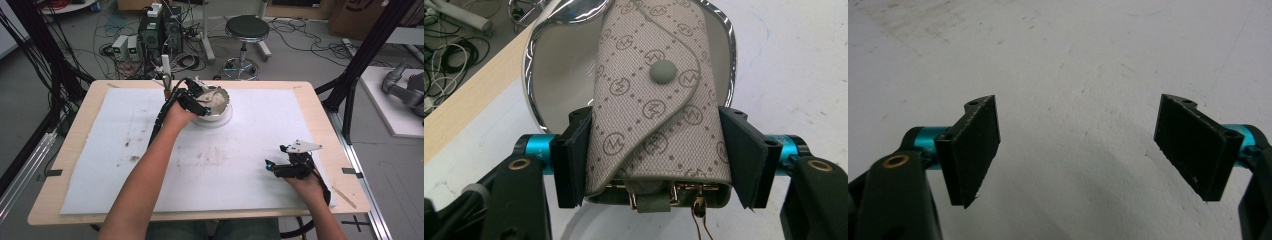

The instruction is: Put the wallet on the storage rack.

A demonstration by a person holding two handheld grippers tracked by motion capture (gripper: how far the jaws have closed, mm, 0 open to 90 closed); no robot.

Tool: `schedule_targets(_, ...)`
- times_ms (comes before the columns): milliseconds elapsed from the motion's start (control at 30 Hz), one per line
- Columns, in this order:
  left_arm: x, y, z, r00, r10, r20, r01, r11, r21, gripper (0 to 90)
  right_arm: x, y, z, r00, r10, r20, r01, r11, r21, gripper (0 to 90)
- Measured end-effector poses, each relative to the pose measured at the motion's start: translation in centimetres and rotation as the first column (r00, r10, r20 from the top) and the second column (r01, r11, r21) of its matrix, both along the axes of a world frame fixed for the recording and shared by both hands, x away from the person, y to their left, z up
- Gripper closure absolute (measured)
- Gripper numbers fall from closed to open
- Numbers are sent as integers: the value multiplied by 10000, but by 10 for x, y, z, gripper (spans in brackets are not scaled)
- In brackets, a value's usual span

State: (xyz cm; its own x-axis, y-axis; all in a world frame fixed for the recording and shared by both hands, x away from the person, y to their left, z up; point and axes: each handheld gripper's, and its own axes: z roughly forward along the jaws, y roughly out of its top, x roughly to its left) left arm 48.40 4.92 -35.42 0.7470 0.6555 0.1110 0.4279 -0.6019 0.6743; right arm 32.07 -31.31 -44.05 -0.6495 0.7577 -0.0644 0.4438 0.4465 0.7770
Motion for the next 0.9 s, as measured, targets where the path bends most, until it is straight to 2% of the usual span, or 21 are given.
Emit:
schedule_targets(167, 8, -7, -1, 9998, -4, -187, 7, 9998, 180, 353, 0, -1, -1, 10000, -11, -45, 11, 10000, -19, 187)
schedule_targets(467, 14, -12, -5, 9999, -104, -61, 105, 9997, 234, 342, 0, -1, -1, 10000, -56, -44, 56, 10000, -4, 187)
schedule_targets(533, 14, -12, -5, 9998, -179, -41, 180, 9997, 170, 330, 1, -1, -1, 10000, -11, -39, 11, 10000, -14, 187)
schedule_targets(633, 12, -12, -2, 9995, -156, 259, 154, 9999, 63, 321, 1, 0, -2, 10000, -15, -58, 15, 10000, -35, 187)
schedule_targets(767, 10, -9, 2, 9995, -15, 330, 16, 10000, -50, 290, 1, 0, -1, 10000, -16, -45, 16, 10000, -30, 187)
schedule_targets(900, 7, -2, 8, 9994, 65, 330, -53, 9993, -368, 260, 0, 0, -1, 10000, -93, 7, 93, 10000, -17, 187)
